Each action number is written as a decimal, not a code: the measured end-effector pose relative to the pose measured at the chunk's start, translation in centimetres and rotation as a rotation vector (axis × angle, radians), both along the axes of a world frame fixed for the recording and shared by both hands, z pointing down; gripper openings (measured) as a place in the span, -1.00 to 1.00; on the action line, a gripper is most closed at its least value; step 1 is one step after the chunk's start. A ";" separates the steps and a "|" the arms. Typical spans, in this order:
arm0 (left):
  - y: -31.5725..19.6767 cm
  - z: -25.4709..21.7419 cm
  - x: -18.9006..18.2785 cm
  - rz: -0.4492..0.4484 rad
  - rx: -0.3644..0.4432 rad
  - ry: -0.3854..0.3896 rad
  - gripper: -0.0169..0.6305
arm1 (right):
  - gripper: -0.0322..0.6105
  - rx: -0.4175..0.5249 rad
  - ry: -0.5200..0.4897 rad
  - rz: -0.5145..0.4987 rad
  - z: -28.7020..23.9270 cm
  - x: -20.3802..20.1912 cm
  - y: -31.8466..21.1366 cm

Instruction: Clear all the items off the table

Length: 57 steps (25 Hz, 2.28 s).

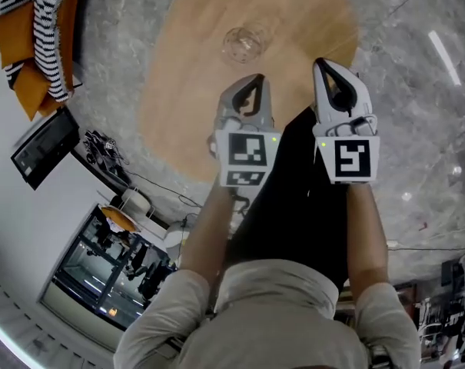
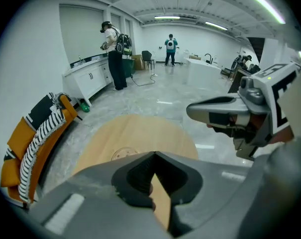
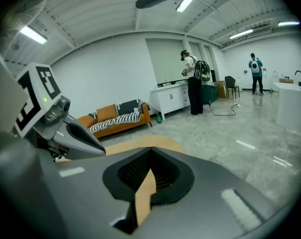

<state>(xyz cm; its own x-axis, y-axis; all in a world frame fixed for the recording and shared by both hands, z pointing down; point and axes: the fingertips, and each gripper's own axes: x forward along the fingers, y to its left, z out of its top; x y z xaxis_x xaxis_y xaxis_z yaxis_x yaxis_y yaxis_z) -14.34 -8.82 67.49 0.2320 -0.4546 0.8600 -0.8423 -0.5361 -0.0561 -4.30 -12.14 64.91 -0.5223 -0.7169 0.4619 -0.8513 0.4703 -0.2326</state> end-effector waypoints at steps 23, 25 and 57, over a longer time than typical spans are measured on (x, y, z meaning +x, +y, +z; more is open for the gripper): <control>-0.8 7.3 -2.9 0.168 -0.229 -0.302 -0.71 | -0.88 -0.104 -0.009 0.008 2.1 1.3 -0.5; -0.7 7.9 -3.1 0.173 -0.257 -0.311 -0.68 | -0.88 -0.106 -0.008 0.014 2.4 1.8 -0.7; -1.5 13.0 -2.4 0.353 -0.399 -0.417 -0.68 | -0.88 -0.159 -0.009 0.057 5.3 4.1 -1.7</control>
